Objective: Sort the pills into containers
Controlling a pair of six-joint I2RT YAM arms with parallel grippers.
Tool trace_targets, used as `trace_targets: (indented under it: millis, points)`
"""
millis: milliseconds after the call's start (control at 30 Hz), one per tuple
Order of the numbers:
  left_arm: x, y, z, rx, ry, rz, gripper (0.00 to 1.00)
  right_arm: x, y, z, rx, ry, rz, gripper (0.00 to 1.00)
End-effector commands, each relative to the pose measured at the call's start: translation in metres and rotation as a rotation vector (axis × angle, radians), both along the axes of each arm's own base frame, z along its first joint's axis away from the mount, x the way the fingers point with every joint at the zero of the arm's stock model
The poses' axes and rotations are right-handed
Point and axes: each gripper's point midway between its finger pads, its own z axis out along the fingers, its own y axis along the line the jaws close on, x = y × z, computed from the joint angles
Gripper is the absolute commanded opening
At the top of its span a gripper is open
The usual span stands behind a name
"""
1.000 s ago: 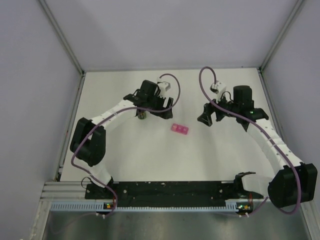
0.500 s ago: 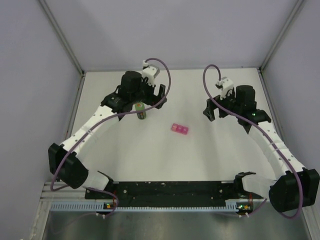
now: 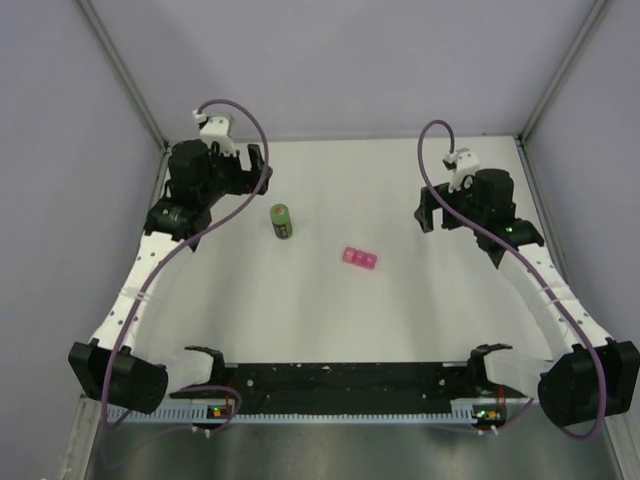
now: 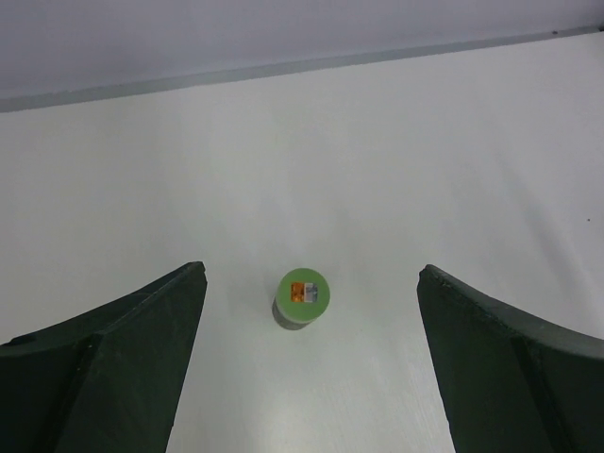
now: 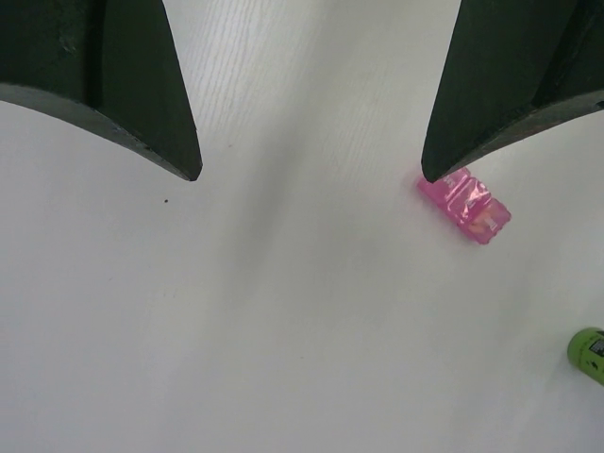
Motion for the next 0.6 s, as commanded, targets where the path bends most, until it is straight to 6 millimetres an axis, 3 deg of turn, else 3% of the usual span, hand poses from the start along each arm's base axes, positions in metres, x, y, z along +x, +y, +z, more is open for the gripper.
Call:
trace_targets:
  millis: [0,233,300,567]
  points:
    - [-0.012,0.022,0.019,-0.04,-0.086,0.025,0.99,0.014,-0.008,0.056,0.051,-0.152,-0.062,0.99]
    - [-0.024,0.058,-0.003,-0.004,-0.117,0.153,0.99,0.017,-0.013,0.064,0.041,-0.188,-0.091,0.99]
    - [-0.027,0.06,-0.011,-0.008,-0.121,0.159,0.99,0.016,-0.015,0.064,0.043,-0.209,-0.105,0.99]
    - [-0.039,0.062,-0.009,-0.044,-0.169,0.164,0.99,0.013,-0.028,0.067,0.022,-0.268,-0.163,0.99]
